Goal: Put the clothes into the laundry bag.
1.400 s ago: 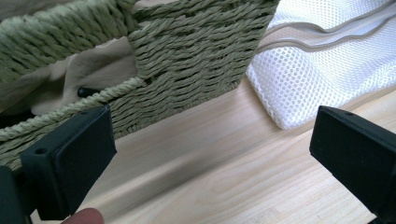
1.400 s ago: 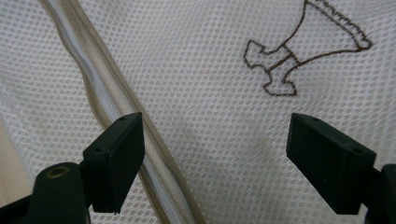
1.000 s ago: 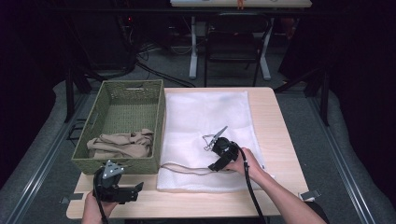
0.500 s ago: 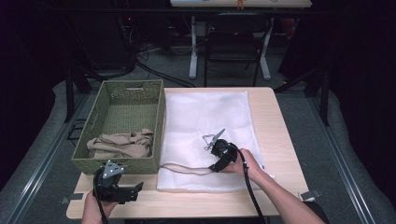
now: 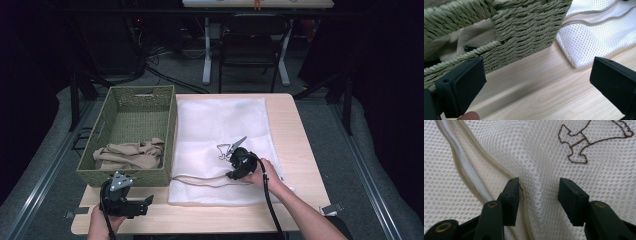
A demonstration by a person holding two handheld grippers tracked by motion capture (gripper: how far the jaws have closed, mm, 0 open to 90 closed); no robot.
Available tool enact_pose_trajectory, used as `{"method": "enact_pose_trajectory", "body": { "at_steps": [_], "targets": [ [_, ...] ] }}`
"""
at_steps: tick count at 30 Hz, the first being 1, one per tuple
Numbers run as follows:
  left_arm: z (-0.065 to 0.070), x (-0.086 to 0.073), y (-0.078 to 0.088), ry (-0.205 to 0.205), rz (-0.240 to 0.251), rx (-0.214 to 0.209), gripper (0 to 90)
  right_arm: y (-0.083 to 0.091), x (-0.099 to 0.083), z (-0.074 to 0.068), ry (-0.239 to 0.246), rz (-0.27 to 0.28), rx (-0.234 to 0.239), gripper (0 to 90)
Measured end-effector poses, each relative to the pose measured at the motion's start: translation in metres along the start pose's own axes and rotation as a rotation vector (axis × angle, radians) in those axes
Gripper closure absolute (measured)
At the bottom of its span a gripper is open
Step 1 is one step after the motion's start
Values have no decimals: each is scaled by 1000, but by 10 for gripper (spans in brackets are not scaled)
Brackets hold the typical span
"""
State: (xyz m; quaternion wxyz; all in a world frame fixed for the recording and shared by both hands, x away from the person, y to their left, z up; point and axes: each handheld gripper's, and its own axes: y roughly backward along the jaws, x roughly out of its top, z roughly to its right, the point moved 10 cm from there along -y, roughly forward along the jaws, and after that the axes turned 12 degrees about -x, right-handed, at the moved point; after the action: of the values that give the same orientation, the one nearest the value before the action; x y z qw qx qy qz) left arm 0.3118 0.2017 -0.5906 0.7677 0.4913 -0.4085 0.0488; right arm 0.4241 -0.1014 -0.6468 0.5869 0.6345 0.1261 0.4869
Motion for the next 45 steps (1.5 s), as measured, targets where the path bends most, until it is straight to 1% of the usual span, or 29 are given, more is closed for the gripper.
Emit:
{"method": "enact_pose_trajectory", "body": {
  "at_steps": [3,4,6,8,9,10,11,12,14,16,18,21,22,24,25,26,27,28,29,30,32,33,34,35,36,38,42,44,45],
  "targets": [
    [0,0,0,0,0,1,3,0,0,2,-14,2,-21,593],
    [0,0,0,0,0,1,3,0,0,2,-14,2,-21,593],
    [1,0,0,-5,2,1,3,-1,1,4,-29,8,-36,657],
    [1,1,0,-6,5,-1,3,-1,1,8,-62,17,-39,757],
    [1,1,0,-7,5,-2,3,-1,1,8,-62,17,-39,757],
    [1,0,0,-8,3,-8,4,0,1,10,-73,22,-35,807],
    [1,0,0,-8,3,-8,5,0,1,10,-73,22,-35,807],
    [1,1,-1,-7,6,-17,5,1,2,10,-78,22,-35,837],
    [1,2,-1,-4,13,-25,7,3,4,9,-80,29,-27,841],
    [2,2,0,-17,14,-27,6,4,5,9,-71,34,-30,844],
    [2,3,0,-23,15,-31,3,8,7,10,-76,44,-27,846],
    [3,2,1,-26,18,-60,2,15,11,12,-80,67,-23,850],
    [3,2,1,-26,18,-60,2,16,11,12,-72,76,-25,850],
    [4,3,1,-28,34,-78,2,17,12,11,-77,75,-25,850],
    [4,3,2,-26,33,-85,1,19,12,11,-59,76,-28,851],
    [6,3,2,-31,43,-120,1,21,12,10,-68,76,-25,852],
    [6,3,2,-31,43,-120,1,22,13,11,-61,82,-25,852],
    [8,2,0,-47,23,-132,1,24,14,11,-58,89,-25,853],
    [8,2,0,-47,23,-132,1,26,14,11,-65,87,-24,854],
    [8,1,-1,-48,7,-135,1,27,15,11,-58,88,-21,855],
    [16,1,-1,-45,-24,-167,2,29,15,11,-56,93,-15,856],
    [16,1,-1,-45,-24,-167,3,30,16,11,-55,93,-14,856],
    [20,2,1,-70,-34,-189,12,31,16,11,-53,94,-15,856],
    [23,2,3,-90,-47,-198,12,31,16,11,-53,94,-15,856],
    [26,3,4,-107,-47,-213,54,32,16,10,-44,98,-15,857],
    [26,4,5,-128,-51,-214,56,34,16,10,-40,102,-10,857],
    [21,9,10,-136,-37,-208,15,35,17,11,-51,104,0,857],
    [21,11,12,-135,-28,-207,7,35,17,11,-47,102,1,857],
    [20,13,15,-142,-26,-209,2,35,16,11,-33,102,0,857]
  ]
}}
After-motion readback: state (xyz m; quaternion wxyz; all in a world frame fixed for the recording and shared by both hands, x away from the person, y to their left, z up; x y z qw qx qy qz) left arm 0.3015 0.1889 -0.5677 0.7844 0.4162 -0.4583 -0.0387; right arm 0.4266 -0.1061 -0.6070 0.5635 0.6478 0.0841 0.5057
